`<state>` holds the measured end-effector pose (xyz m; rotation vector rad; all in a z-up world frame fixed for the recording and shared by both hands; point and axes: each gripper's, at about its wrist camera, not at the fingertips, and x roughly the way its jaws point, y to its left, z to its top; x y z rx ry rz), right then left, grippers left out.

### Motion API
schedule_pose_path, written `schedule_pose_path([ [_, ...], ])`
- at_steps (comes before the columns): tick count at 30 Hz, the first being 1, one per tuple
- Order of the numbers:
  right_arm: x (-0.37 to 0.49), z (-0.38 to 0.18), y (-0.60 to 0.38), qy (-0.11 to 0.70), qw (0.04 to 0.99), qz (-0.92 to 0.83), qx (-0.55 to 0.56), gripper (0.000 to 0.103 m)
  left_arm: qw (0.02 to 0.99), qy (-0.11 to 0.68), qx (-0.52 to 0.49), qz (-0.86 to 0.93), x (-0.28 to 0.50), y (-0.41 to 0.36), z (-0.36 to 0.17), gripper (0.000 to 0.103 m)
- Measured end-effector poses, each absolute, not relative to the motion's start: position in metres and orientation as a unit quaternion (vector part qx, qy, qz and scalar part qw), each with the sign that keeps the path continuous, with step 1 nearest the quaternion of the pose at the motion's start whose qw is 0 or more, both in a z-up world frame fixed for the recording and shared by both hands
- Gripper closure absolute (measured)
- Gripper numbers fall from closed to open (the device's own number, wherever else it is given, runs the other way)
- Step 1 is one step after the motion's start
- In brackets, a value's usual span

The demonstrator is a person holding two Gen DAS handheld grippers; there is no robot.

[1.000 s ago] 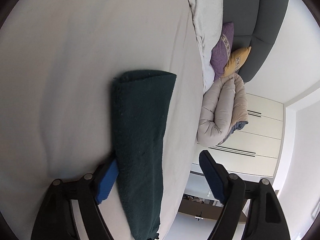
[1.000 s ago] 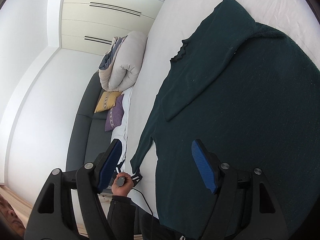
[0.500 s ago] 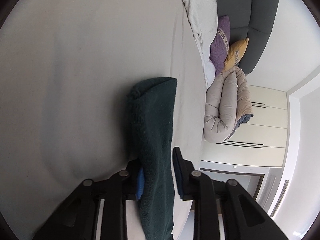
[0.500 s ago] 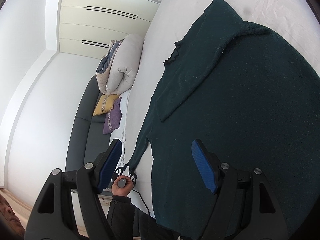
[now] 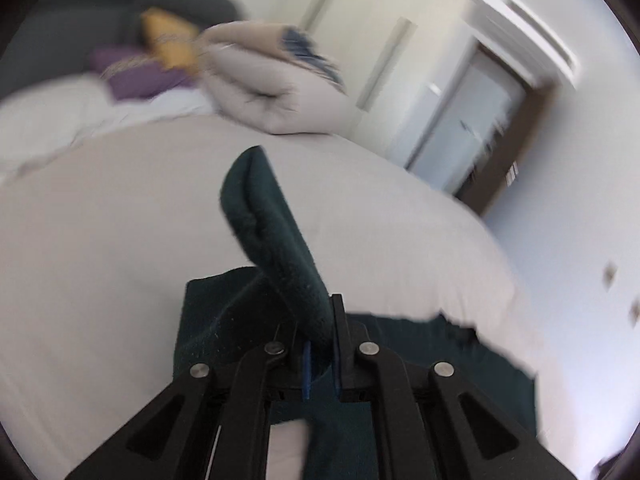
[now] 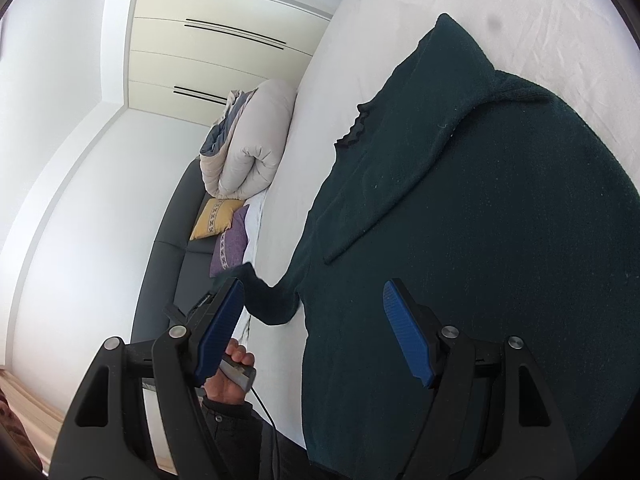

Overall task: Fold small clothes
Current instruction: 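Grasp the other sleeve cuff with the left tool and lift it, then fold the held sleeve across the body with the left tool, then release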

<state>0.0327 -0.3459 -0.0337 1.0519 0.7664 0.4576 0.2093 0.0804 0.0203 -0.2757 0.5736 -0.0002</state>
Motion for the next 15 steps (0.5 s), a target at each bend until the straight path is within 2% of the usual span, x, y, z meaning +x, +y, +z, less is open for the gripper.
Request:
schedule_pose_path([
  [3,0.05,-0.033,-0.351,0.355,0.774,0.205,0.483,0.031,0.954,0.279,0.105,-0.017,0.201,-0.037,-0.012,0.096],
  [5,0.069,-0.032,-0.35,0.365,0.772,0.211,0.474,0.031,0.942,0.291,0.165,-0.036,0.192,-0.074,-0.042,0.096],
  [9,0.122,-0.04,-0.327,0.41,0.764,0.229,0.444,0.03,0.929,0.312,0.194,-0.037,0.181,-0.088,-0.078,0.096],
  [15,0.199,-0.079,-0.263,0.49,0.693,0.262,0.46,0.032,0.94,0.305,0.151,-0.036,0.17,-0.067,-0.077,0.096],
])
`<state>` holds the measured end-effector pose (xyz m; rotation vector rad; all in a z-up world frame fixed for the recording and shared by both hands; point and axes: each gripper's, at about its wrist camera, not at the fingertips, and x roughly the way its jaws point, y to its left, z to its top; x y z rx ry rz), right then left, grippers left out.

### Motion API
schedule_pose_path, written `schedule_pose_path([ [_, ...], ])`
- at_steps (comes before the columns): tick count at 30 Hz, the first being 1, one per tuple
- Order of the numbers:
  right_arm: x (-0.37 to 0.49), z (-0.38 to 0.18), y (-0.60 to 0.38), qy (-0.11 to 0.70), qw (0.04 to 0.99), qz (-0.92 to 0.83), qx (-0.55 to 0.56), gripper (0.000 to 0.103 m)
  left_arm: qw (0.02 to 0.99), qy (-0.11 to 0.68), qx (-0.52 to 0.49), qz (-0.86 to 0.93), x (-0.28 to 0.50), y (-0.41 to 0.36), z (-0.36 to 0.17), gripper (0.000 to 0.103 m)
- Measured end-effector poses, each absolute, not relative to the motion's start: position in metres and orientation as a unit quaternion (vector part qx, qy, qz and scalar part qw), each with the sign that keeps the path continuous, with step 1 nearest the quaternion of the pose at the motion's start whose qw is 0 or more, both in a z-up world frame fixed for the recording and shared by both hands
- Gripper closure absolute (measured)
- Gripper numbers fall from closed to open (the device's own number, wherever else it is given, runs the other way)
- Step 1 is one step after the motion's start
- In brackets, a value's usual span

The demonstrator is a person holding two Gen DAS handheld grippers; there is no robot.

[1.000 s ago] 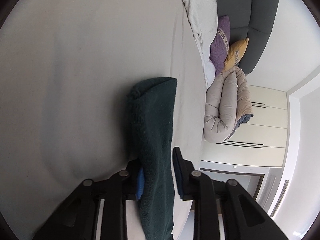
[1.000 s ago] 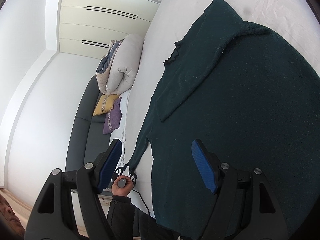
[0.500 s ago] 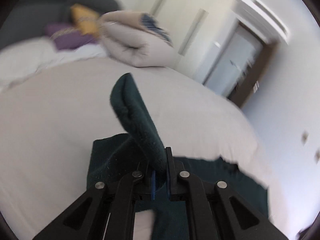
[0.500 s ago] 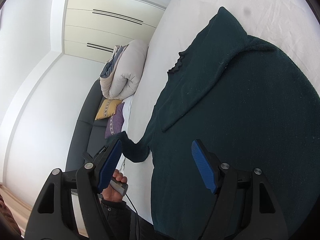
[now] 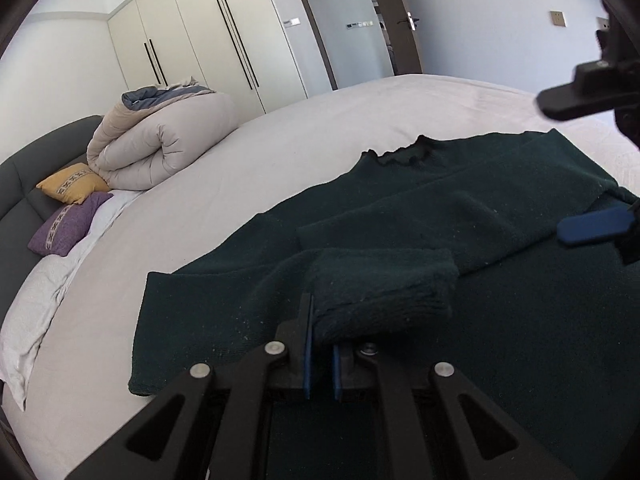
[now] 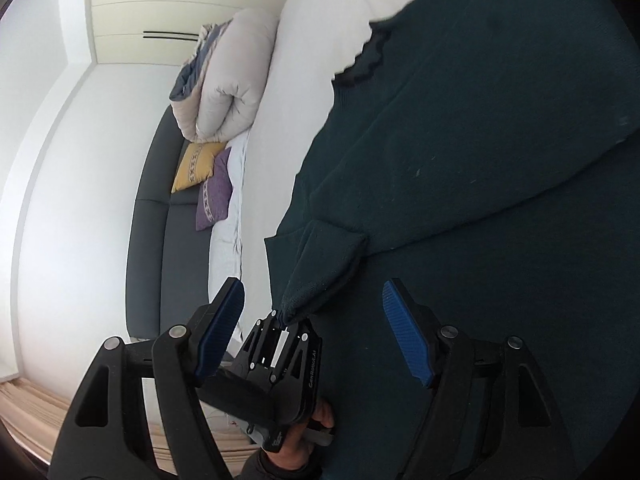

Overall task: Fold small clothes
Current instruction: 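Fold the held sleeve across the body with the left tool, then release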

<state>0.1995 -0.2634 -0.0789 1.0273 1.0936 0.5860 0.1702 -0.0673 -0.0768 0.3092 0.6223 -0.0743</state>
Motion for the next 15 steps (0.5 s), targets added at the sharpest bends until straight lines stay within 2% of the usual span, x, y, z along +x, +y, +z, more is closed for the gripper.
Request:
schedule_pose_path([
  [8,0.237,-0.133,-0.19,0.556,0.62,0.255,0.492,0.032,0.952,0.286,0.106,-0.039,0.175,-0.051,-0.066,0.096],
  [9,0.237,-0.137,-0.185,0.554,0.618,0.254,0.496,0.036,0.952,0.286,0.104,-0.039,0.175,-0.05,-0.066,0.096],
  [10,0.239,-0.14,-0.181,0.552,0.617,0.255,0.499,0.04,0.951,0.287,0.104,-0.041,0.176,-0.051,-0.067,0.096],
  [11,0.241,-0.144,-0.177,0.552,0.614,0.258,0.501,0.052,0.951,0.286,0.105,-0.041,0.175,-0.051,-0.066,0.096],
  [12,0.244,-0.146,-0.173,0.555,0.615,0.257,0.498,0.071,0.952,0.286,0.106,-0.042,0.175,-0.052,-0.066,0.095],
  [14,0.247,-0.146,-0.167,0.554,0.635,0.249,0.477,0.084,0.951,0.287,0.104,-0.041,0.175,-0.051,-0.065,0.091],
  [15,0.249,-0.143,-0.166,0.55,0.648,0.246,0.465,0.094,0.952,0.286,0.102,-0.042,0.174,-0.051,-0.064,0.087],
])
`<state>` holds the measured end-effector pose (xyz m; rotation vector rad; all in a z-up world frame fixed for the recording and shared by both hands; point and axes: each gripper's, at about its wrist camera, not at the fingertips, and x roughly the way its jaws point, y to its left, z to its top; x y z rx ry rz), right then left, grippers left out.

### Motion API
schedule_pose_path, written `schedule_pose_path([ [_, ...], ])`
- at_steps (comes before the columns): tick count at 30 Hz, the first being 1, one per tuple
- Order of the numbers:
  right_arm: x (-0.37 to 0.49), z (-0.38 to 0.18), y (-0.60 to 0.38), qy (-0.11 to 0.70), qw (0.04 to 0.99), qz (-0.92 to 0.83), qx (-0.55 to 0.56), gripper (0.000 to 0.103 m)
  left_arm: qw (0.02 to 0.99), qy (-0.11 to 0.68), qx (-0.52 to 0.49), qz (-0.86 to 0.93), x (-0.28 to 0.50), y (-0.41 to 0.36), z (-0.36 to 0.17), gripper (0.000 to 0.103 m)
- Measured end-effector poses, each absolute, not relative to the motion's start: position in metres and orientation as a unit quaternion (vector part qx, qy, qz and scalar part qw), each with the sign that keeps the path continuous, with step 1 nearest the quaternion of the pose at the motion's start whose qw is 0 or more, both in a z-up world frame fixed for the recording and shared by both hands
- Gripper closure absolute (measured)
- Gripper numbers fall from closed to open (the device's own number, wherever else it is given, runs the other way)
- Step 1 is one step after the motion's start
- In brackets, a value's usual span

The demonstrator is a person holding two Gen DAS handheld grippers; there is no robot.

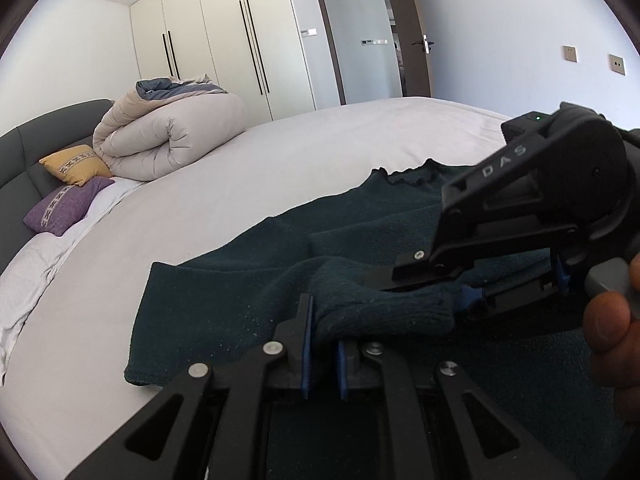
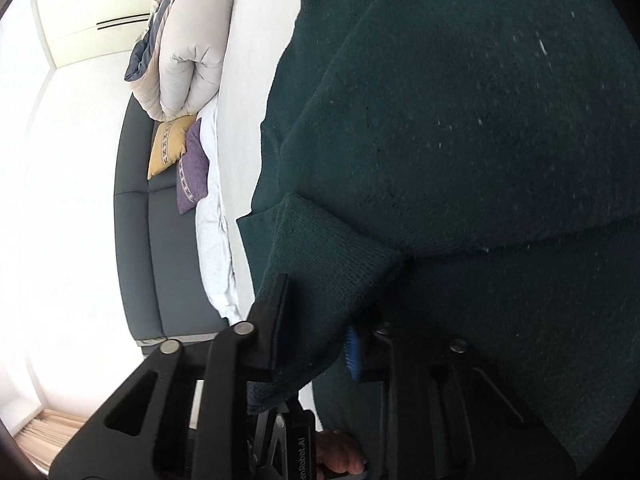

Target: Fold small clothes

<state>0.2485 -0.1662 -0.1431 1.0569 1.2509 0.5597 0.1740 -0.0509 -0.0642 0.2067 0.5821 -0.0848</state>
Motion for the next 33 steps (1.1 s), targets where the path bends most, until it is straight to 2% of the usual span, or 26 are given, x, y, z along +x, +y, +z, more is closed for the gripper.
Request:
schedule_pose_path([
  [1,0.25,-0.137,-0.167,0.547,0.663,0.244,0.45,0.095,0.953,0.284,0.098,-0.044,0.172,-0.05,-0.062,0.075],
  [2,0.25,-0.129,-0.169,0.54,0.68,0.241,0.433,0.095,0.954,0.28,0.091,-0.046,0.168,-0.048,-0.059,0.068],
  [4,0.251,-0.11,-0.171,0.528,0.714,0.24,0.393,0.096,0.959,0.268,0.075,-0.051,0.159,-0.045,-0.051,0.039],
  [7,0.256,-0.075,-0.183,0.51,0.759,0.238,0.328,0.096,0.965,0.246,0.063,-0.061,0.142,-0.047,-0.04,0.024],
  [11,0.269,-0.055,-0.208,0.519,0.8,0.188,0.236,0.096,0.96,0.247,0.096,-0.089,0.128,-0.07,-0.042,0.023],
  [15,0.286,-0.066,-0.234,0.542,0.813,0.119,0.175,0.096,0.952,0.257,0.128,-0.102,0.124,-0.088,-0.054,0.022],
  [26,0.315,-0.09,-0.247,0.53,0.839,0.056,0.106,0.096,0.948,0.278,0.107,-0.11,0.129,-0.082,-0.06,0.022],
  [33,0.298,-0.073,-0.26,0.505,0.86,0.028,0.073,0.096,0.943,0.3,0.095,-0.109,0.133,-0.078,-0.069,0.02],
])
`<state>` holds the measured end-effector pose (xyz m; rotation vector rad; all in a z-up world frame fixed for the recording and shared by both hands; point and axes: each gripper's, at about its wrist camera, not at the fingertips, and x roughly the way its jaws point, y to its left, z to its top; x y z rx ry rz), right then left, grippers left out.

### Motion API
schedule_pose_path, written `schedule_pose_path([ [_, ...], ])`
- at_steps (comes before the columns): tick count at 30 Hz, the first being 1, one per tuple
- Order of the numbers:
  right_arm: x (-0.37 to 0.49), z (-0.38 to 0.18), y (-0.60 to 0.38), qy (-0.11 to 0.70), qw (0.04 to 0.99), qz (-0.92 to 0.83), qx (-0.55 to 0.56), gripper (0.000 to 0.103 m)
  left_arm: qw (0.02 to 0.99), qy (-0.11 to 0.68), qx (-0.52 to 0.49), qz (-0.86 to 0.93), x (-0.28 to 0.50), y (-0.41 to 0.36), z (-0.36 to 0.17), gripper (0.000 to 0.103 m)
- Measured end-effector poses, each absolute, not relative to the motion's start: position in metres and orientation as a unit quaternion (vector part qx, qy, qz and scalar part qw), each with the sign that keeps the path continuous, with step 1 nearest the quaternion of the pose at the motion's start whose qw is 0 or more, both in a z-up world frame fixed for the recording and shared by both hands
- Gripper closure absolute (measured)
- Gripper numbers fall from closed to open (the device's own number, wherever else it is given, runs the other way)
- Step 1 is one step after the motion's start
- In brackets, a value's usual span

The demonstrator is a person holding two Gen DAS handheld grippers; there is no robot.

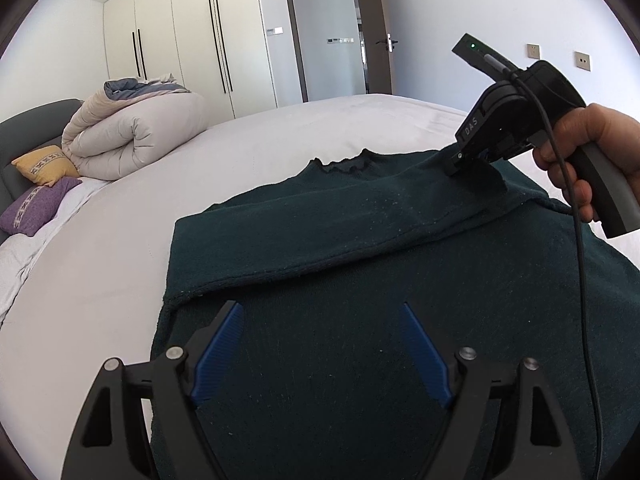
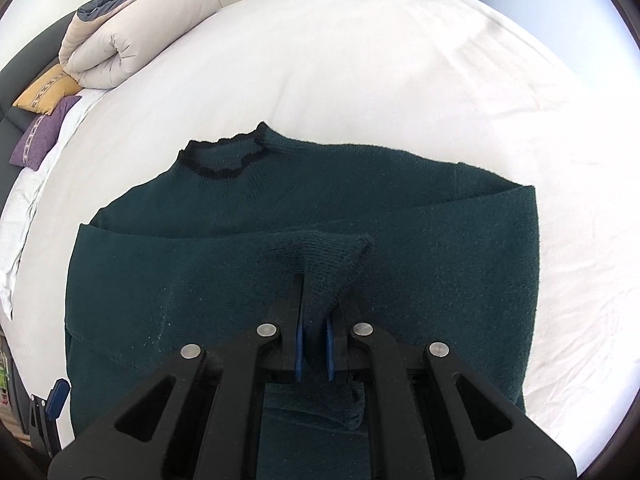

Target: Fold small clothes

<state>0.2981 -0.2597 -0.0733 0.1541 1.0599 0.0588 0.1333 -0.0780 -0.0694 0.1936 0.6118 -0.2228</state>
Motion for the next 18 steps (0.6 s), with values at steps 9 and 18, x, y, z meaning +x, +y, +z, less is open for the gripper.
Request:
schedule_pose_path([
  [9,0.304,-0.085,-0.266,0.496,0.863,0.032,0.087,0.096,0.937,0.323,0.083,-0.103,0.14,-0.073,-0.077,0.014],
  [18,0.29,-0.086,-0.288,0.496,0.854,0.016,0.157,0.086,0.939,0.321,-0.012,-0.121,0.15,-0.035,-0.043,0.014],
])
